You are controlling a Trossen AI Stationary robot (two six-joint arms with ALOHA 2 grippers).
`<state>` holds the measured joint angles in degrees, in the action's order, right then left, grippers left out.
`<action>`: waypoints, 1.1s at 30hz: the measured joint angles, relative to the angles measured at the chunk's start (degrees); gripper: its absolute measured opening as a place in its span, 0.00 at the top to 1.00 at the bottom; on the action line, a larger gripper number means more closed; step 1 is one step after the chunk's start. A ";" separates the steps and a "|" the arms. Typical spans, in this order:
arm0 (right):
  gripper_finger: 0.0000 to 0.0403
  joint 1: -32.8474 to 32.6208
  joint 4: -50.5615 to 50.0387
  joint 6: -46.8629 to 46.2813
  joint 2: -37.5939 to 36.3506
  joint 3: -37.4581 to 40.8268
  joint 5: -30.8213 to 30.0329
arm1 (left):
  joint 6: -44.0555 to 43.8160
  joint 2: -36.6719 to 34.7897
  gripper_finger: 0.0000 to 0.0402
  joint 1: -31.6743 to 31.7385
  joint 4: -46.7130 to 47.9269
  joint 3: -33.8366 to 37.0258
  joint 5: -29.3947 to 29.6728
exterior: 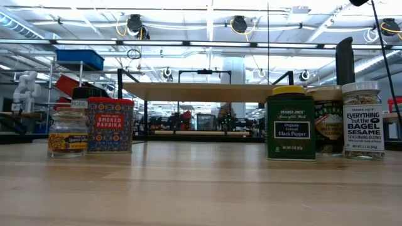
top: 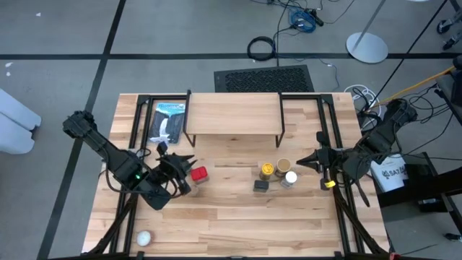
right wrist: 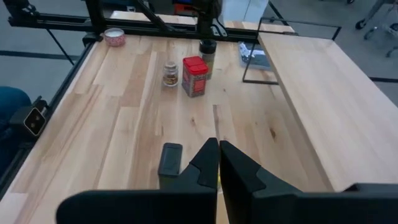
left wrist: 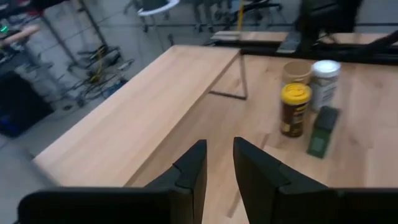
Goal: Shelf spices
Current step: Put the brown seasoning bottle on the shelf
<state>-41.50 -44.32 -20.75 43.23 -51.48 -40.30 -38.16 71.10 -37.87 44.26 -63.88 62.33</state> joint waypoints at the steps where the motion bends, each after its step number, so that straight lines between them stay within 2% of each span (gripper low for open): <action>1: 1.00 0.05 -0.38 -0.20 -0.47 0.00 0.08 | 2.86 -0.28 0.78 -0.02 -2.33 0.02 -0.36; 5: 1.00 0.05 -1.91 -2.07 -1.62 0.00 0.18 | 12.63 -2.07 0.78 0.10 -8.18 0.02 -0.66; 11: 1.00 0.05 -3.44 -2.34 -1.74 0.00 1.48 | 15.82 -6.12 0.78 3.08 -11.44 3.09 -0.23; 13: 1.00 0.05 -4.31 -2.23 -1.71 0.00 1.68 | 20.19 -7.11 0.78 5.01 -18.52 5.39 -5.16; 17: 1.00 0.05 -6.19 -2.16 -1.72 0.00 1.69 | 29.54 -6.98 0.78 10.01 -37.18 8.83 -21.96; 20: 1.00 0.05 -6.48 -2.18 -1.74 0.02 1.69 | 29.89 -4.89 0.78 13.54 -41.61 9.29 -30.00; 23: 1.00 0.05 -6.60 -3.42 -1.71 0.02 1.69 | 31.86 -3.19 0.78 15.45 -44.71 9.20 -30.76; 27: 1.00 0.05 -6.58 -5.69 -1.67 0.02 1.67 | 39.35 -0.86 0.78 17.00 -50.71 9.05 -30.93; 33: 1.00 0.05 -6.50 -7.56 -0.98 0.02 1.28 | 37.19 0.06 0.78 18.73 -50.38 9.04 -33.98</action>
<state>-41.45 -50.82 -28.32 42.25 -51.46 -39.02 -0.97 71.16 -19.14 -6.12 -54.83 28.35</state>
